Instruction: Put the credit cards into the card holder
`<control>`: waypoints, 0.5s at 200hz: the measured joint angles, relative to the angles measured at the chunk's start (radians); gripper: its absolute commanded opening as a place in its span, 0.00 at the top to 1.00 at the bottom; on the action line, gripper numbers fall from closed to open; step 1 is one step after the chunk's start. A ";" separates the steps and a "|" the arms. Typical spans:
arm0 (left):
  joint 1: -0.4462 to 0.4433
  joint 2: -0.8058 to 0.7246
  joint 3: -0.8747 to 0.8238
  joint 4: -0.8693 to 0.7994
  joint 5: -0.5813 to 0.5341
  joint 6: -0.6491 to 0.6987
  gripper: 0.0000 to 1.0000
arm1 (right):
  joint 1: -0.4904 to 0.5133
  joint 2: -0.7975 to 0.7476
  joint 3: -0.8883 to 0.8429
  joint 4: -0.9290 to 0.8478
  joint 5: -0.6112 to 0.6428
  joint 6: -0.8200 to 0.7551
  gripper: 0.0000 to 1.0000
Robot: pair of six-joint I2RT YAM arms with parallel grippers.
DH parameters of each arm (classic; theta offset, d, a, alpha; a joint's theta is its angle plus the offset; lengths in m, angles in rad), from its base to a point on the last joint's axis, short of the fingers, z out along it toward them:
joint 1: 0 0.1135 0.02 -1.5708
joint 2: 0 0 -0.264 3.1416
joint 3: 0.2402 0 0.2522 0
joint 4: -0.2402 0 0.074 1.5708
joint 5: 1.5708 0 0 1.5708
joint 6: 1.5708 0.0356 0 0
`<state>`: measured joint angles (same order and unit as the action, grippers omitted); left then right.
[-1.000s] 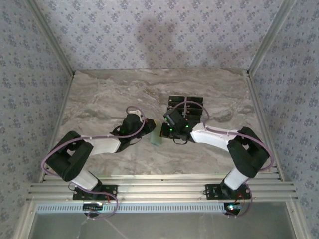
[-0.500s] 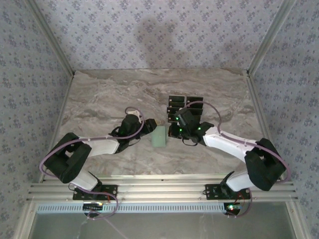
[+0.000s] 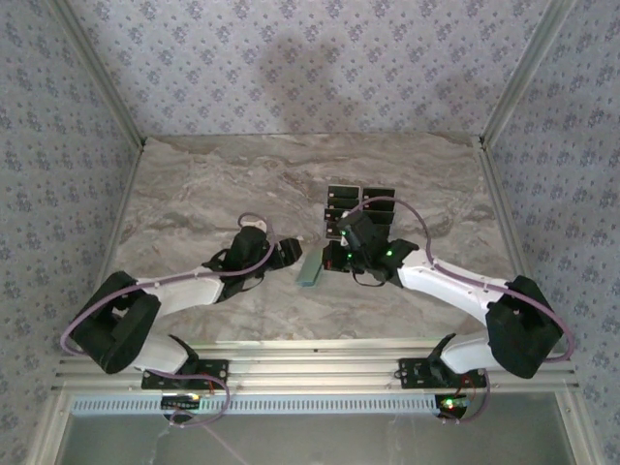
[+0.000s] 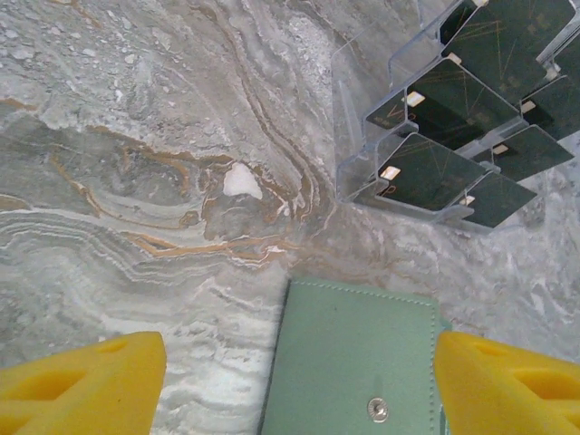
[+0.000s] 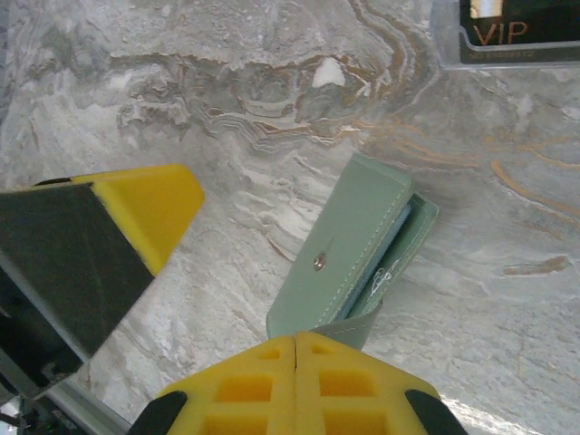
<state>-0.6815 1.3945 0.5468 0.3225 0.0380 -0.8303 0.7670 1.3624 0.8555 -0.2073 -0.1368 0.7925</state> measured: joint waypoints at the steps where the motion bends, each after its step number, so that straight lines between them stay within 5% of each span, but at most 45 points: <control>1: 0.000 0.000 0.000 -0.002 0.000 0.001 0.21 | 0.000 0.000 0.001 0.000 0.000 0.000 1.00; 100: 0.000 -0.020 0.034 -0.114 -0.020 0.058 0.21 | 0.009 0.003 0.121 -0.002 -0.039 -0.024 1.00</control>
<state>-0.6815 1.3743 0.5808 0.2081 0.0181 -0.7723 0.7761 1.3651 0.9768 -0.2089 -0.1761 0.7689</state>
